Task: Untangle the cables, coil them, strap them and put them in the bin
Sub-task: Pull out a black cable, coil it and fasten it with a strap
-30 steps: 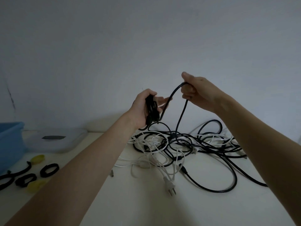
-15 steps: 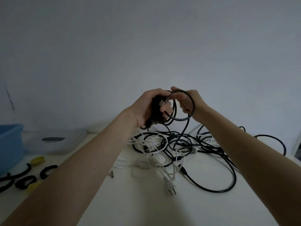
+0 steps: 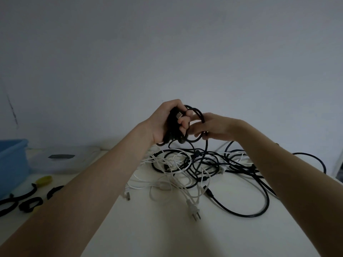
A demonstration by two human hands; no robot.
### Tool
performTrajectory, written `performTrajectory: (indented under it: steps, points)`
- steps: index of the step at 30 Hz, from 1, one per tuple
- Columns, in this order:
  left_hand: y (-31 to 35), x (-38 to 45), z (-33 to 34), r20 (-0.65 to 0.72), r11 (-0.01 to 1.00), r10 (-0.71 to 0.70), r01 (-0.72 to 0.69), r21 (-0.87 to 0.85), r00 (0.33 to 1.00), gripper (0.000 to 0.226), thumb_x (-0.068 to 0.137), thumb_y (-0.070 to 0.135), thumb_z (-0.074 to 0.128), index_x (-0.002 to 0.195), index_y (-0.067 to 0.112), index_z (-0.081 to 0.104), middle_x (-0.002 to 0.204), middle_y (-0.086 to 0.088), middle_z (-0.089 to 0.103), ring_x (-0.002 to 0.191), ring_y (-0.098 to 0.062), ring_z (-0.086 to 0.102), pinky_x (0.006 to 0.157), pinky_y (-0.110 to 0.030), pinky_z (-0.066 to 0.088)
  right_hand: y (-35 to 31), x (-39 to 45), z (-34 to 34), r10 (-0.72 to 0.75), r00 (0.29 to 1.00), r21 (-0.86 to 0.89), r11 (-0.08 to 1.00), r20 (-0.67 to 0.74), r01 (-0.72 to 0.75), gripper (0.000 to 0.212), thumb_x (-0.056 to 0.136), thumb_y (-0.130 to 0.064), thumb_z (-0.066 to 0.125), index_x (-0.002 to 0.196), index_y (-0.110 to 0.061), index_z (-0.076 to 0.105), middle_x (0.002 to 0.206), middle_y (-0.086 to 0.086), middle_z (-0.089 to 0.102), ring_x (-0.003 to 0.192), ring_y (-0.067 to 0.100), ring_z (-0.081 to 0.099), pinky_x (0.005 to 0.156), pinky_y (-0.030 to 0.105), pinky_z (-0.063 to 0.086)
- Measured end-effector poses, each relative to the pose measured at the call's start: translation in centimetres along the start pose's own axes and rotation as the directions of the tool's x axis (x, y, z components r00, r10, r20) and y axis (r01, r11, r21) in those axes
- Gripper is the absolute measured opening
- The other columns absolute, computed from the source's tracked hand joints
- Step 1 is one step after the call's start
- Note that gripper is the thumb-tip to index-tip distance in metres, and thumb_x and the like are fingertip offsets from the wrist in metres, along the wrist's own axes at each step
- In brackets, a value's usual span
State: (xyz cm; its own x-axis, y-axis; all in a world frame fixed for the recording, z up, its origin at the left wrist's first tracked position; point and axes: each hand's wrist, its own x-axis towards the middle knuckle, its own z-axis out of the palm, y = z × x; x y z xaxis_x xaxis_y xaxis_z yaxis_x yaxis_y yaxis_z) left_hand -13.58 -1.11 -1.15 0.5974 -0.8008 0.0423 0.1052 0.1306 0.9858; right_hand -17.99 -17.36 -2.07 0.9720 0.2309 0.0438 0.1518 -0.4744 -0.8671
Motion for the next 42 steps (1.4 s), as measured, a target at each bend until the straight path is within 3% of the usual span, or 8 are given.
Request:
performTrajectory:
  steps: [8, 13, 18, 23, 27, 34, 39, 42]
  points:
    - [0.5, -0.3, 1.3, 0.582, 0.982, -0.066, 0.156, -0.107, 0.810, 0.024, 0.072, 0.014, 0.060, 0.085, -0.006, 0.066, 0.053, -0.010, 0.061, 0.049, -0.019, 0.065, 0.036, -0.018, 0.048, 0.2, -1.1, 2.3, -0.114, 0.978, 0.453, 0.891, 0.172, 0.024, 0.027, 0.071, -0.007, 0.053, 0.057, -0.017, 0.075, 0.066, -0.006, 0.070, 0.069, -0.001, 0.068, 0.063, 0.016, 0.055]
    - [0.3, 0.0, 0.7, 0.257, 0.999, 0.017, -0.004, -0.052, 0.966, 0.019, 0.068, 0.017, 0.046, 0.070, 0.005, 0.060, 0.052, -0.003, 0.058, 0.030, -0.008, 0.043, 0.039, -0.015, 0.040, 0.8, 0.7, 1.3, -0.023, 0.979, 0.374, 0.922, -0.204, 0.099, 0.020, 0.089, -0.009, 0.056, 0.071, -0.015, 0.060, 0.055, -0.004, 0.053, 0.049, 0.007, 0.046, 0.043, 0.017, 0.030]
    - [-0.6, 1.1, 0.9, 0.075, 0.978, 0.070, -0.054, -0.201, 0.995, 0.021, 0.086, 0.015, 0.038, 0.069, 0.009, 0.048, 0.048, -0.001, 0.046, 0.037, -0.008, 0.037, 0.082, -0.028, 0.054, 0.3, 2.0, 0.9, 0.131, 0.793, 0.475, 0.853, -0.595, 0.215, 0.020, 0.082, -0.001, 0.056, 0.065, -0.008, 0.049, 0.057, 0.002, 0.037, 0.041, 0.008, 0.036, 0.040, 0.018, 0.029]
    - [-1.3, 0.8, 1.2, 0.116, 0.982, 0.144, -0.127, -0.142, 0.983, 0.025, 0.075, 0.021, 0.050, 0.055, 0.009, 0.061, 0.056, -0.004, 0.060, 0.049, -0.012, 0.059, 0.092, -0.026, 0.045, 0.2, 2.7, 1.5, 0.138, 0.873, 0.571, 0.802, -0.467, 0.179, 0.049, 0.091, -0.001, 0.043, 0.043, -0.009, 0.047, 0.028, -0.005, 0.037, 0.024, 0.003, 0.037, 0.031, 0.011, 0.026]
    - [-0.8, 0.3, 2.0, 0.266, 0.975, 0.202, -0.167, -0.147, 0.943, 0.025, 0.074, 0.019, 0.045, 0.059, 0.012, 0.065, 0.037, 0.004, 0.044, 0.035, -0.007, 0.042, 0.068, -0.021, 0.051, -0.8, 2.5, 2.8, -0.104, 0.994, 0.640, 0.762, -0.028, 0.098, 0.045, 0.086, -0.007, 0.052, 0.042, -0.008, 0.059, 0.036, -0.005, 0.042, 0.034, 0.006, 0.044, 0.039, 0.012, 0.030]
    - [3.0, 0.3, 2.4, 0.156, 0.757, 0.448, -0.281, -0.590, 0.880, 0.024, 0.071, 0.009, 0.041, 0.070, 0.002, 0.065, 0.029, 0.006, 0.030, 0.024, -0.006, 0.027, 0.042, -0.016, 0.041, -0.5, 2.2, 1.6, -0.140, 0.979, 0.868, 0.457, -0.148, 0.197, 0.030, 0.082, -0.041, 0.051, 0.067, -0.015, 0.050, 0.046, -0.007, 0.040, 0.026, 0.003, 0.025, 0.026, 0.010, 0.013]
    - [3.9, 1.4, 1.8, -0.183, 0.682, 0.454, -0.473, -0.558, 0.872, 0.030, 0.085, 0.008, 0.033, 0.094, 0.003, 0.061, 0.036, 0.008, 0.032, 0.029, -0.005, 0.026, 0.049, -0.016, 0.041, 0.4, 2.5, 3.9, 0.072, 0.977, 0.392, 0.920, -0.199, 0.012, 0.032, 0.101, -0.027, 0.036, 0.080, -0.009, 0.052, 0.053, 0.002, 0.050, 0.032, 0.005, 0.024, 0.029, 0.015, 0.018]
    - [3.3, 2.0, 1.0, -0.307, 0.743, 0.384, -0.489, -0.457, 0.871, 0.027, 0.091, 0.008, 0.035, 0.105, 0.002, 0.057, 0.047, 0.004, 0.049, 0.033, -0.005, 0.035, 0.060, -0.017, 0.046, -0.2, 2.8, 5.1, 0.131, 0.959, -0.192, 0.964, -0.251, -0.181, 0.026, 0.101, -0.024, 0.038, 0.091, -0.005, 0.051, 0.060, 0.006, 0.048, 0.042, 0.014, 0.037, 0.035, 0.019, 0.030]
